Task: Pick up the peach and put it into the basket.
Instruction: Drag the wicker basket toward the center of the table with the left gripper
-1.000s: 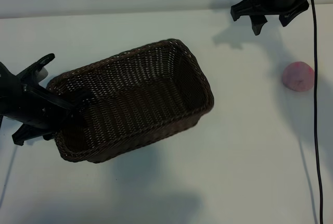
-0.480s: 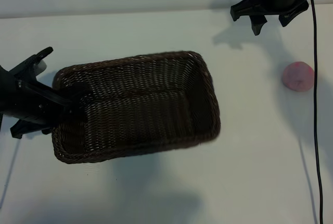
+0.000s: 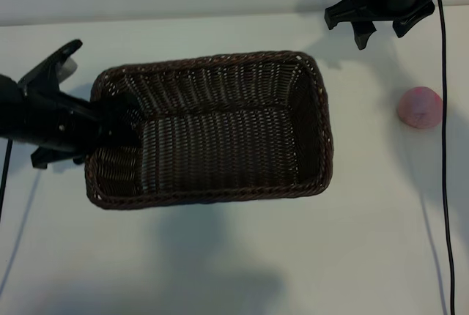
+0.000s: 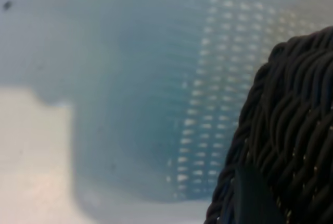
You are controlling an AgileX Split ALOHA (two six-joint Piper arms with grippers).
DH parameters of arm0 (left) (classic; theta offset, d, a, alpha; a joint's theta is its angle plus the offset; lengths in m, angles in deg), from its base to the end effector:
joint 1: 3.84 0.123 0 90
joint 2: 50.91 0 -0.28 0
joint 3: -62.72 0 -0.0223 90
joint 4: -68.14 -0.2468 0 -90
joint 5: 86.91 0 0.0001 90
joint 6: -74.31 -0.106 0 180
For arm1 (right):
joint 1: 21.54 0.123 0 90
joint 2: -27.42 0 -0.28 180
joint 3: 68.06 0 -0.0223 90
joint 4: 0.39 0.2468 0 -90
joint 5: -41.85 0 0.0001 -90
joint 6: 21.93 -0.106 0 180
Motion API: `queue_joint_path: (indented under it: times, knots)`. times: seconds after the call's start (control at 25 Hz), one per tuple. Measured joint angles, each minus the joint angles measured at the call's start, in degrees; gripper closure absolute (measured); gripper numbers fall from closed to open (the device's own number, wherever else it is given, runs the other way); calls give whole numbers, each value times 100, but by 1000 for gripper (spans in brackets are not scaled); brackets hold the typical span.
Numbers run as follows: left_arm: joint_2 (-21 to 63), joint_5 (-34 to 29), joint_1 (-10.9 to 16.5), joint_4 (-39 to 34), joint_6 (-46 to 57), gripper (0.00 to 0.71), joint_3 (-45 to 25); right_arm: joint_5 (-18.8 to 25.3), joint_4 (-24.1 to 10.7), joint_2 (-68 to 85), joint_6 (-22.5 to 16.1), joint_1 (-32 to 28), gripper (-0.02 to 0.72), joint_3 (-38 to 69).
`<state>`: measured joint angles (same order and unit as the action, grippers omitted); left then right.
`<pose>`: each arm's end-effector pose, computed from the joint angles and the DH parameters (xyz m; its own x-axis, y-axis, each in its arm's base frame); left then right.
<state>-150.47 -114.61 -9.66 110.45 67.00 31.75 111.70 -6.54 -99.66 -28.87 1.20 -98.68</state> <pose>0.2913 -0.0631 0.1670 -0.8743 -0.4105 -0.2591 -0.2510 0.8391 -0.4826 0.4114 0.1609 0.2383 -0.9229 -0.2963 -0.2458 -0.2860 0.9551 -0.0773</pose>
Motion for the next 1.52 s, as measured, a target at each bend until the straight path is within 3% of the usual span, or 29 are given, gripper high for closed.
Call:
queue_joint_path:
  times: [0.4,0.76,1.08,1.52]
  knots:
    - [-429,-577,0,-894,582,425,1206,0,0,0,0,0,159,0]
    - [-1262,-647,0,-977,676,425,1864,0,0,0,0,0,159,0]
    - [-1865,-635,0,-996,676,425,2050,0,0,0,0,0,159,0]
    - [-1952,-603,0,-986,680,426,2050,0,0,0,0,0,159,0]
